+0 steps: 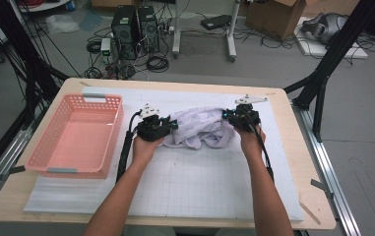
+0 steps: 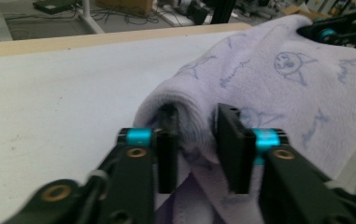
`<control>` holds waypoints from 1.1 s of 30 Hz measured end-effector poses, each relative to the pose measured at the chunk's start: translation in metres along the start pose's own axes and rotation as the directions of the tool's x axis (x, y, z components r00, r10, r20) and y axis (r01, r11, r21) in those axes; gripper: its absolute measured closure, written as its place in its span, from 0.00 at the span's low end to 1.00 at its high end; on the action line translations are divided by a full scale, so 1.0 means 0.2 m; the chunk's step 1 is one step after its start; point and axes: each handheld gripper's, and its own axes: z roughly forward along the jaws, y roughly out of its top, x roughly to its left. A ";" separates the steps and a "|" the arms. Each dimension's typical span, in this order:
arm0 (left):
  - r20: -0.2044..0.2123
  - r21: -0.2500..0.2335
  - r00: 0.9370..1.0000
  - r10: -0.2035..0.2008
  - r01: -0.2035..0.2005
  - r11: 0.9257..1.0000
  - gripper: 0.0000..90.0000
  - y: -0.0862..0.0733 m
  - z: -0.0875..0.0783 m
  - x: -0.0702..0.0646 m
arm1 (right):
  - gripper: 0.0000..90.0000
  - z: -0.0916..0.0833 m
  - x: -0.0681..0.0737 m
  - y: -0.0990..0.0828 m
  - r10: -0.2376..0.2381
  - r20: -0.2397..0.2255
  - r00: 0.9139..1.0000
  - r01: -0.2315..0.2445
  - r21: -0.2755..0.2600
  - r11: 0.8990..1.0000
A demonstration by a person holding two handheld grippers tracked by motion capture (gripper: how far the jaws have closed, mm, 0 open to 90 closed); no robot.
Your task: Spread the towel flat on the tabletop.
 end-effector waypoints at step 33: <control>0.068 0.207 0.983 0.169 -0.180 0.962 0.78 -0.16 0.08 -0.12 | 0.56 -0.17 0.22 -0.17 -0.024 -0.098 0.995 0.033 0.087 0.996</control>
